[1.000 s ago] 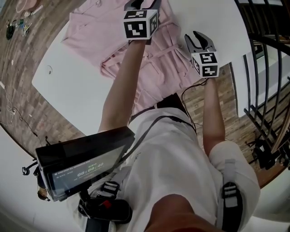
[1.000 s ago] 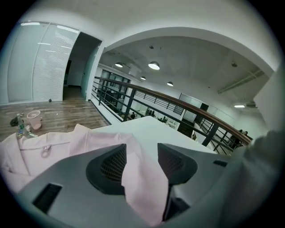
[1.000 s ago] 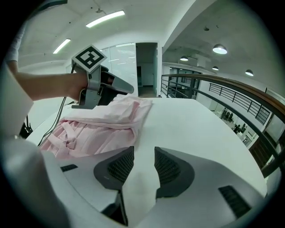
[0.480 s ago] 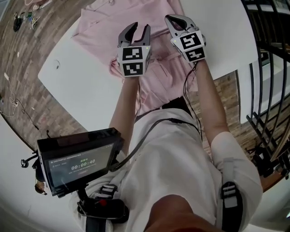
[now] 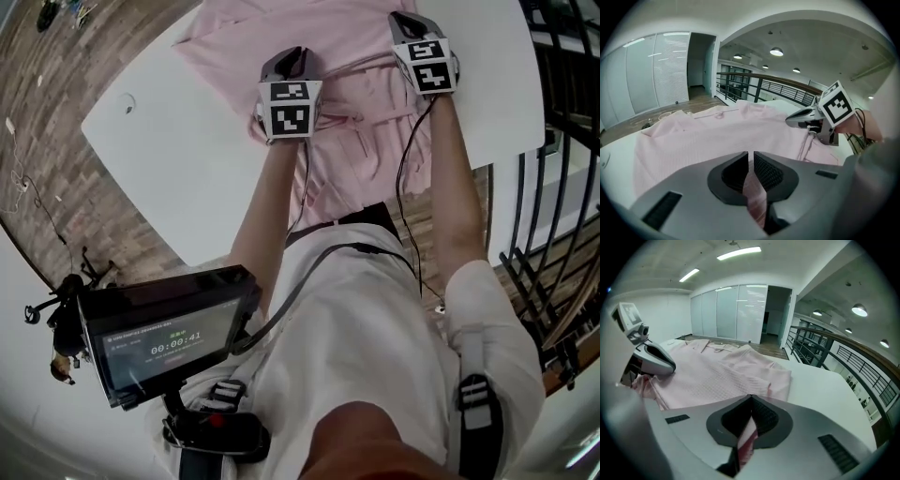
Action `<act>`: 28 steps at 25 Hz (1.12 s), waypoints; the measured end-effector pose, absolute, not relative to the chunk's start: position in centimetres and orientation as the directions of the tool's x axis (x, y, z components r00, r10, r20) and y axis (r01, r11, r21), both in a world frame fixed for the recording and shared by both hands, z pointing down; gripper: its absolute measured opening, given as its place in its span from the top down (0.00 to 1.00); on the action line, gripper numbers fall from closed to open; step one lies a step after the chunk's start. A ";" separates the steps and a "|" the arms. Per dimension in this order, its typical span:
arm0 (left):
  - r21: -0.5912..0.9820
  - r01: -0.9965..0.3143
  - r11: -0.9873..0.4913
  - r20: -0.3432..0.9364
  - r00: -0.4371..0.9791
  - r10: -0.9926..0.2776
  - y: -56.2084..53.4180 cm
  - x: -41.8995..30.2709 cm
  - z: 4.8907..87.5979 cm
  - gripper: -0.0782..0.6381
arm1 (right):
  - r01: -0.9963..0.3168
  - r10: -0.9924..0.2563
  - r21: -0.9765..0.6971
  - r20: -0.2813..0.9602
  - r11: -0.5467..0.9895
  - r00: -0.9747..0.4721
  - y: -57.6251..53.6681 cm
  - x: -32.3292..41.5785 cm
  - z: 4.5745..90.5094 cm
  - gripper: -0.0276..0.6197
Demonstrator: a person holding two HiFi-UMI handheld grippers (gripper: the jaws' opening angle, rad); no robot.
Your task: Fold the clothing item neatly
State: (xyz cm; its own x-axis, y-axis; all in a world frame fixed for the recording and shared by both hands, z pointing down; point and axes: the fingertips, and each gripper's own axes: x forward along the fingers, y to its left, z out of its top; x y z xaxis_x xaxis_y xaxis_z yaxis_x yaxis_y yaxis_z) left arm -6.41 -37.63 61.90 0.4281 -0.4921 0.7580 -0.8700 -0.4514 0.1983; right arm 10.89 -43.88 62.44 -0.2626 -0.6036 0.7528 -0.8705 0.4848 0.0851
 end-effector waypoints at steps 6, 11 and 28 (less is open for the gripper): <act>0.084 -0.872 -0.482 0.740 0.378 -0.556 -35.1 -9.3 58.5 0.84 | -0.843 -0.615 0.045 0.705 0.536 -0.353 -41.1 7.9 59.6 0.95; -0.024 -0.855 -0.519 0.810 0.287 -0.511 -31.6 -11.9 61.2 0.84 | -0.839 -0.568 0.026 0.747 0.543 -0.345 -37.3 8.2 61.7 0.95; 0.060 -0.885 -0.462 0.810 0.314 -0.495 -31.4 -13.1 62.6 0.84 | -0.751 -0.545 0.124 0.765 0.648 -0.344 -39.2 9.4 62.5 0.95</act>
State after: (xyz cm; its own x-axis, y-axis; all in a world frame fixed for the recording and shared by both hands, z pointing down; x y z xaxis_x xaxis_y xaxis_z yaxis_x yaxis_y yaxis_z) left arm -13.09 -31.40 62.56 0.3141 -0.4951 0.8101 -0.8846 -0.4624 0.0604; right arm 9.40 -39.19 62.47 -0.3436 -0.5448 0.7649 -0.7513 0.6482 0.1242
